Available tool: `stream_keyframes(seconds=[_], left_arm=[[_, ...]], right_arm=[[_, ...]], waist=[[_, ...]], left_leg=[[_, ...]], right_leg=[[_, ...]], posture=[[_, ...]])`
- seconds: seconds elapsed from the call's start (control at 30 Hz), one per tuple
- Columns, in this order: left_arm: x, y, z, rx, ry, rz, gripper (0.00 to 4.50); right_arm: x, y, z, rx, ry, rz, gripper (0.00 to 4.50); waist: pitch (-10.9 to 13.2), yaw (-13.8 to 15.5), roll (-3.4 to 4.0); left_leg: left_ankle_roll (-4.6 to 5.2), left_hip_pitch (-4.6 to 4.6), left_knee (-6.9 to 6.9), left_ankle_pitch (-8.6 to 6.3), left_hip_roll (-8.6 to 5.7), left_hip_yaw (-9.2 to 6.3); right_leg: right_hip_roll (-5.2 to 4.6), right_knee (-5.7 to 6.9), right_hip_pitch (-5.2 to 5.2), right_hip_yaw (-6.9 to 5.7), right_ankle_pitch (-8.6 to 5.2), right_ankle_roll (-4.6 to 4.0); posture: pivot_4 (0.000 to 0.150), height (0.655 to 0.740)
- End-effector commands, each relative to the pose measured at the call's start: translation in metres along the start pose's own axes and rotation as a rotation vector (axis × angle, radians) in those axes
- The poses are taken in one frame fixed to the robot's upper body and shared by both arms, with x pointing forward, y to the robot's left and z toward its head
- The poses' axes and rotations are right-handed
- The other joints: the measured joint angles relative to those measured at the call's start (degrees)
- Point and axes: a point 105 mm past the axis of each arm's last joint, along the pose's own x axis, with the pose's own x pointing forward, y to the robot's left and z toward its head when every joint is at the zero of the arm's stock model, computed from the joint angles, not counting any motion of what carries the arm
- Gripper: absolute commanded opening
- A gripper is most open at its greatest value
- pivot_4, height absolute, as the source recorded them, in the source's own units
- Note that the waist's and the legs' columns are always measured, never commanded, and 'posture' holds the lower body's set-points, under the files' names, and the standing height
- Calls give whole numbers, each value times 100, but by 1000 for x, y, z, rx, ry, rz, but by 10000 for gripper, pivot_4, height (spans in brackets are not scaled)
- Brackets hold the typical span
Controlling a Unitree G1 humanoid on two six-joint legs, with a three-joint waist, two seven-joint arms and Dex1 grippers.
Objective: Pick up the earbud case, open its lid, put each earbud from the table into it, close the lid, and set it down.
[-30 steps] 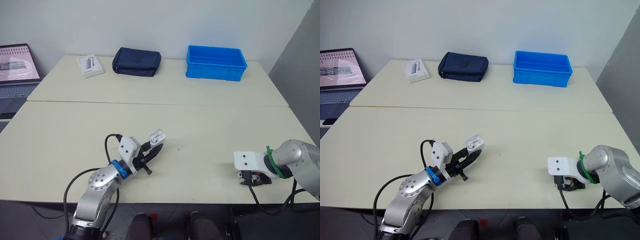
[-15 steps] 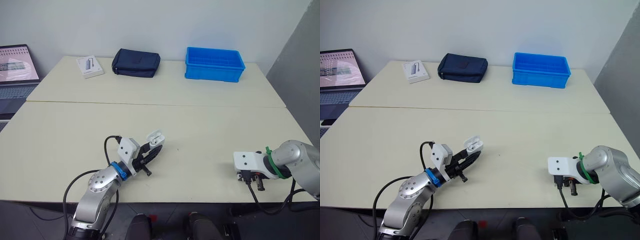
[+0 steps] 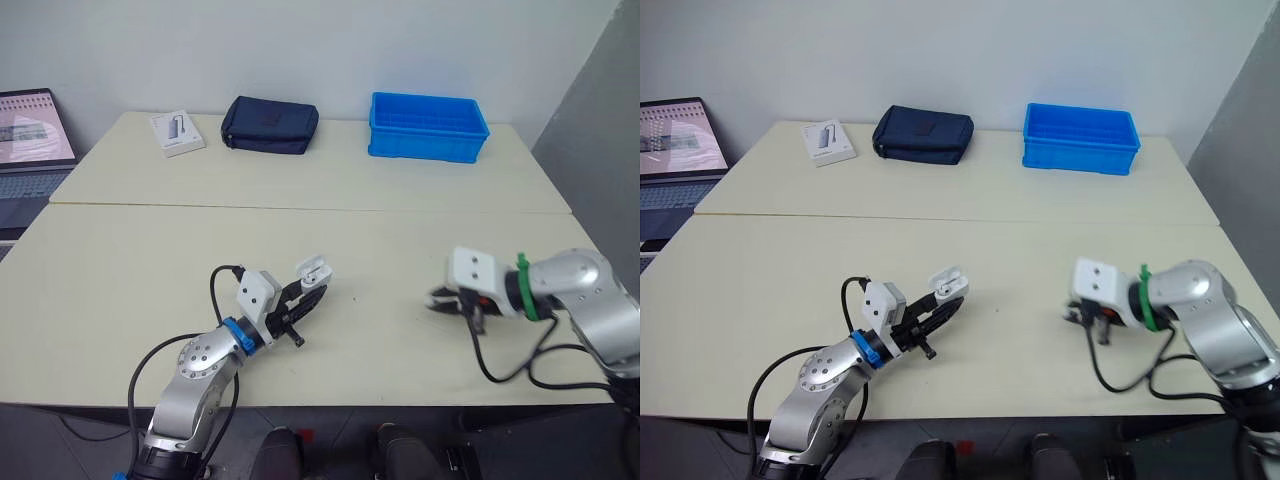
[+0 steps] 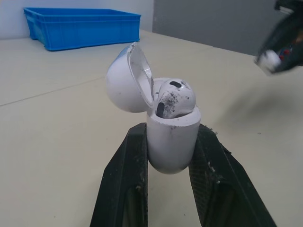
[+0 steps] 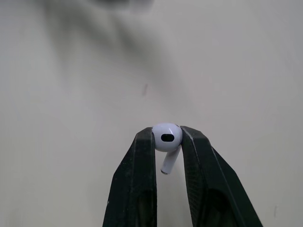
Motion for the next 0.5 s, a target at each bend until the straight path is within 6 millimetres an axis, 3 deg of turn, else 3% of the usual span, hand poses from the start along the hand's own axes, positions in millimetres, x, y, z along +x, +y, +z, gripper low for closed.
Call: stream_keyframes(seconds=[0.03,0.2,0.5], left_arm=[[5,-2,12,21,-54,-18,7915],[12,-2,16,18,-71,-23,7915],[14,1,19,10,-72,-27,7915]], right_arm=[[5,-8,35,71,-274,-95,4035],[27,-1,54,182,-526,-177,4035],[57,16,49,171,-553,-171,4035]], waist=[[-1,31,0],[0,56,2],[0,33,4]], left_leg=[[0,-2,0,0,1,-1],[0,-25,0,0,-3,-4],[1,-12,3,1,3,-3]], right_leg=[[0,0,-1,-2,0,0],[-3,-6,-12,-4,-1,1],[2,9,-12,-3,4,-5]], posture=[[1500,7400],[1500,7400],[1500,7400]])
